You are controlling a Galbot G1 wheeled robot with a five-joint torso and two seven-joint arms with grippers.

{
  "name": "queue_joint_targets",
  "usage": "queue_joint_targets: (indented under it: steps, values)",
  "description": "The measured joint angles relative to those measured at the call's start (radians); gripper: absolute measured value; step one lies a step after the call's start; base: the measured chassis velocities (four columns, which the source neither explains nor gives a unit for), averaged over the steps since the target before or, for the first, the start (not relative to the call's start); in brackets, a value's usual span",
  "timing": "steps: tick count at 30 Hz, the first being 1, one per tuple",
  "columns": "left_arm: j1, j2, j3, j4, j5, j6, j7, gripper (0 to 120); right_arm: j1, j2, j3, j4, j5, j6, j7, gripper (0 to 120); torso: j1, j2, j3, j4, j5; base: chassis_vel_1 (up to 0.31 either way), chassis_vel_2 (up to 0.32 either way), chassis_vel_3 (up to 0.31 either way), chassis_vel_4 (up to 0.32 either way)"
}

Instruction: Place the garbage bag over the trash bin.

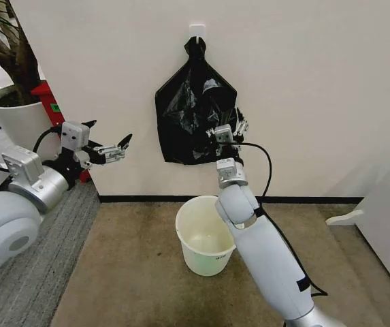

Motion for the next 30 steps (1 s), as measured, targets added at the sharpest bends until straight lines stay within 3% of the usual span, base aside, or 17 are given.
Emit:
queue_joint_targets:
  steps: [2, 6, 15, 18, 25, 30]
  values:
    - [0.005, 0.000, -0.002, -0.003, 0.001, 0.000, 0.000, 100, -0.002, 0.000, -0.005, 0.002, 0.051, -0.004, 0.009, 55, 0.000, 0.000, 0.000, 0.0000, 0.0000, 0.000, 0.000, 0.000, 0.000]
    - [0.027, -0.005, -0.004, -0.015, 0.007, -0.002, -0.005, 100, -0.002, -0.002, -0.061, 0.082, 0.438, -0.035, 0.103, 41, 0.000, 0.000, 0.000, 0.0002, -0.0001, 0.000, 0.000, 0.000, 0.000]
    - [0.053, -0.009, -0.010, -0.034, 0.017, -0.002, -0.005, 100, 0.008, -0.008, -0.040, 0.133, 0.555, -0.003, 0.110, 11, 0.000, 0.000, 0.000, 0.0000, 0.0000, 0.000, 0.000, 0.000, 0.000]
    - [0.065, -0.010, -0.011, -0.039, 0.023, -0.002, -0.004, 100, 0.020, -0.006, -0.030, 0.161, 0.700, -0.003, 0.134, 0, 0.000, 0.000, 0.000, 0.0000, 0.0000, 0.000, 0.000, 0.000, 0.000]
    - [0.054, 0.011, -0.001, -0.018, 0.010, -0.027, 0.001, 100, 0.038, 0.004, -0.025, 0.236, 1.049, -0.005, 0.232, 0, 0.000, 0.000, 0.000, 0.0001, -0.0001, 0.000, 0.000, 0.000, 0.000]
    - [-0.050, 0.058, 0.060, 0.046, -0.023, -0.030, 0.019, 100, 0.052, 0.016, -0.002, 0.264, 1.212, 0.027, 0.265, 0, 0.000, 0.000, 0.000, 0.0000, -0.0001, 0.000, 0.000, 0.000, 0.000]
